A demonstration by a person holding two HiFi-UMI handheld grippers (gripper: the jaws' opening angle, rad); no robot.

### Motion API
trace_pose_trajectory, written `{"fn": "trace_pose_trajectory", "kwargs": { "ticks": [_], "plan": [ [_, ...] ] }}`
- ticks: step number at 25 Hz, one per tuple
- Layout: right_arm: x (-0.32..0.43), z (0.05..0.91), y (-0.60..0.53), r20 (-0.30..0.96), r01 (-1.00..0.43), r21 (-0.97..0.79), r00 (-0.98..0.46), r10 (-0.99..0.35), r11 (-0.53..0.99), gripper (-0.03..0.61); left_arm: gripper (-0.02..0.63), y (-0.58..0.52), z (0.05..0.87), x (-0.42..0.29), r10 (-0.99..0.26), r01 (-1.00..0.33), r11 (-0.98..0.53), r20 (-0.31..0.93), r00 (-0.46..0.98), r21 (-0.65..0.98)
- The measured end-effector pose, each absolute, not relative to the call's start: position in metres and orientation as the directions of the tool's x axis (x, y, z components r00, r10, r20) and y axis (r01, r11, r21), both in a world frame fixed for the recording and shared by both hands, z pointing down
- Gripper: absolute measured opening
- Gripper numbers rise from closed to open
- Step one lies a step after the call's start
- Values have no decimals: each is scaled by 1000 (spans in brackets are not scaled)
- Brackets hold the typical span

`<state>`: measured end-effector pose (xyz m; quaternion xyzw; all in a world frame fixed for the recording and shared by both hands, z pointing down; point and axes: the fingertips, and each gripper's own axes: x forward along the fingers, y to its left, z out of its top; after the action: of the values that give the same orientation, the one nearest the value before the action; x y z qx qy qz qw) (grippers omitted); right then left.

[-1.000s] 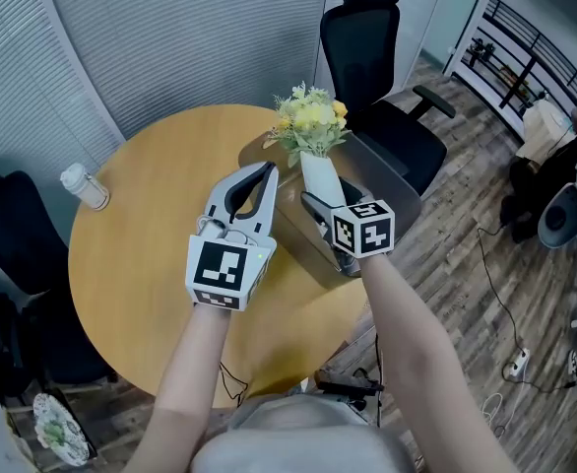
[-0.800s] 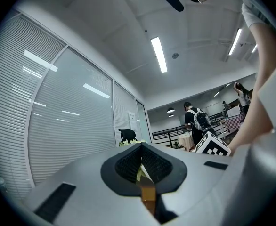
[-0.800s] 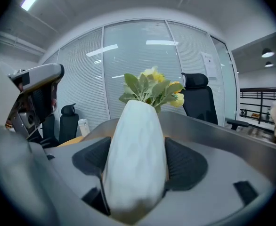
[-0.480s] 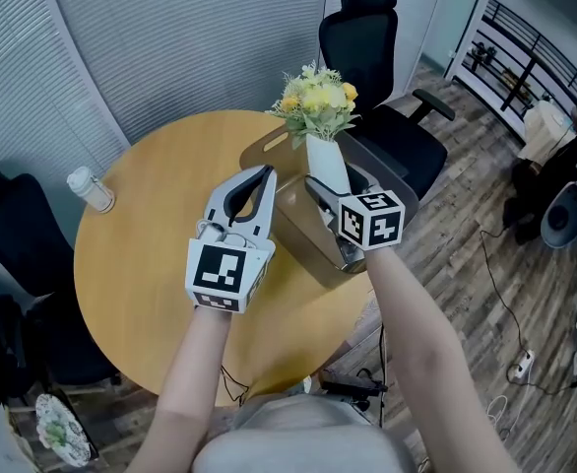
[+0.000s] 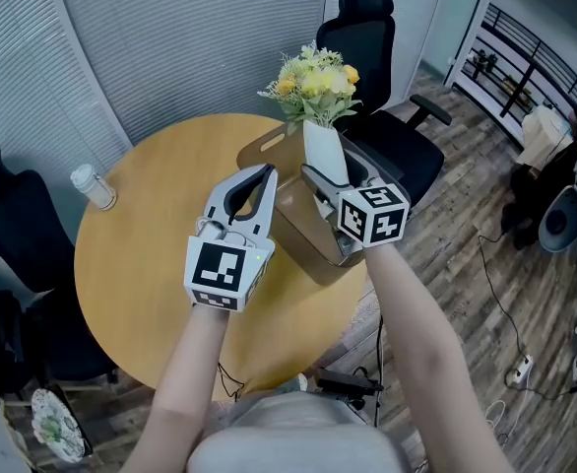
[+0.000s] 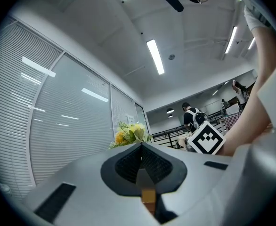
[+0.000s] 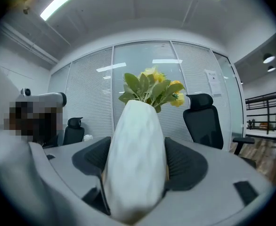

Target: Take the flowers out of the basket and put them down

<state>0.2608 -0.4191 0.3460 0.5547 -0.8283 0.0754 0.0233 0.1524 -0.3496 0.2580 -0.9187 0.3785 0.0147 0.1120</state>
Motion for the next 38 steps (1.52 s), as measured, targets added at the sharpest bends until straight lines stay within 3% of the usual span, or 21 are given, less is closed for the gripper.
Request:
{"fn": "trace_pose_trajectory", "kwargs": {
  "ticks": [25, 38],
  "plan": [
    [240, 265, -351, -52, -903, 24, -429, -902, 429, 377, 5, -300, 223, 152, -693, -714, -660, -178, 698, -232],
    [210, 248, -298, -149, -890, -3, -451, -880, 456, 377, 5, -267, 223, 128, -730, -752, -619, -187, 657, -227]
  ]
}}
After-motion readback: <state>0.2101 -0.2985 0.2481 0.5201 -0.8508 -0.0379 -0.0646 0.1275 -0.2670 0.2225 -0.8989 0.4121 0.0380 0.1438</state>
